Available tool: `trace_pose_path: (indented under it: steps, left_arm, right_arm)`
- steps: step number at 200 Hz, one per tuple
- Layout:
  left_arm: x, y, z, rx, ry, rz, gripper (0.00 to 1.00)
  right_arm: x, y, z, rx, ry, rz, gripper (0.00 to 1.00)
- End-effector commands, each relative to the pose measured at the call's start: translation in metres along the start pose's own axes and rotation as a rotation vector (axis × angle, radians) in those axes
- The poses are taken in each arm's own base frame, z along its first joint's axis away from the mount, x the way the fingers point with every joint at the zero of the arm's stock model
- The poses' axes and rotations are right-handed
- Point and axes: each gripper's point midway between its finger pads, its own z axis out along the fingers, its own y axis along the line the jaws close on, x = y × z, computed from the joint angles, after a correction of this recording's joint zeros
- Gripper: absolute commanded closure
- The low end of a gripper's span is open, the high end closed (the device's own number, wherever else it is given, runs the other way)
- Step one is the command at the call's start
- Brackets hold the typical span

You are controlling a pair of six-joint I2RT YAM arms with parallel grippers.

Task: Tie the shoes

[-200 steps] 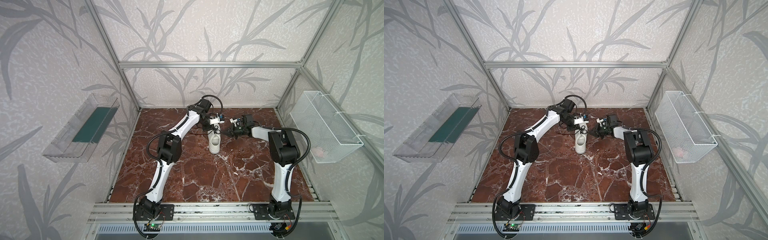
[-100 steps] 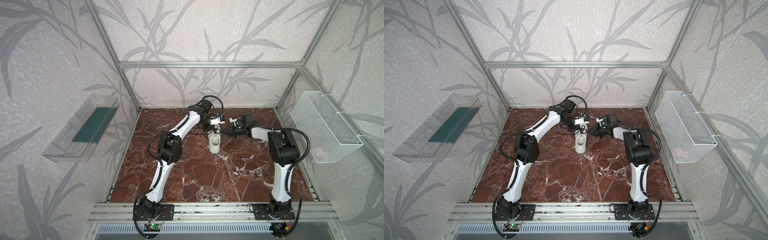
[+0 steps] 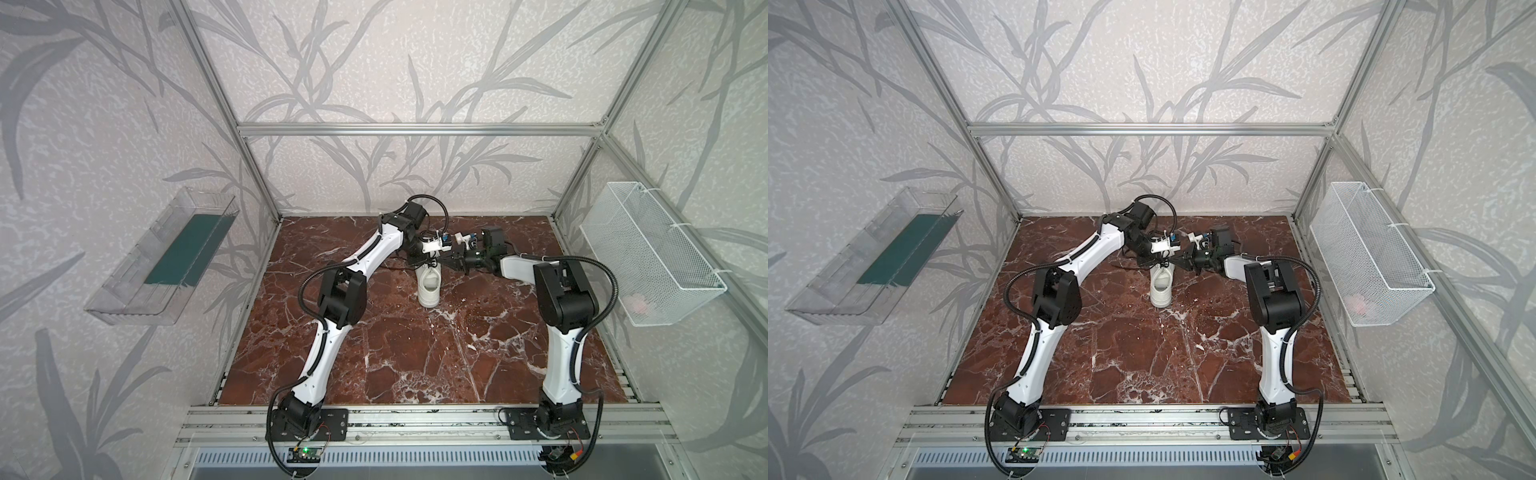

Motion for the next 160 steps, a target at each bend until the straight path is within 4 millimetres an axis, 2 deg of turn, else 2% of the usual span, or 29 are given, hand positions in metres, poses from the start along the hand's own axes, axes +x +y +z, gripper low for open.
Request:
trace_pose_path:
  steps: [1,102,160]
  left_arm:
    - [-0.004,-0.005,0.0,0.027,-0.007,-0.003,1.0]
    - [-0.006,-0.005,0.0,0.029,-0.013,-0.012,1.0]
    - [-0.006,-0.009,0.003,0.045,-0.017,-0.016,1.0]
  right_arm:
    - [0.005,-0.005,0.005,-0.011,0.021,0.007,0.92]
    - [0.007,-0.018,0.008,0.003,0.027,0.04,0.82]
    - [0.004,-0.011,0.009,-0.025,0.025,0.038,0.77]
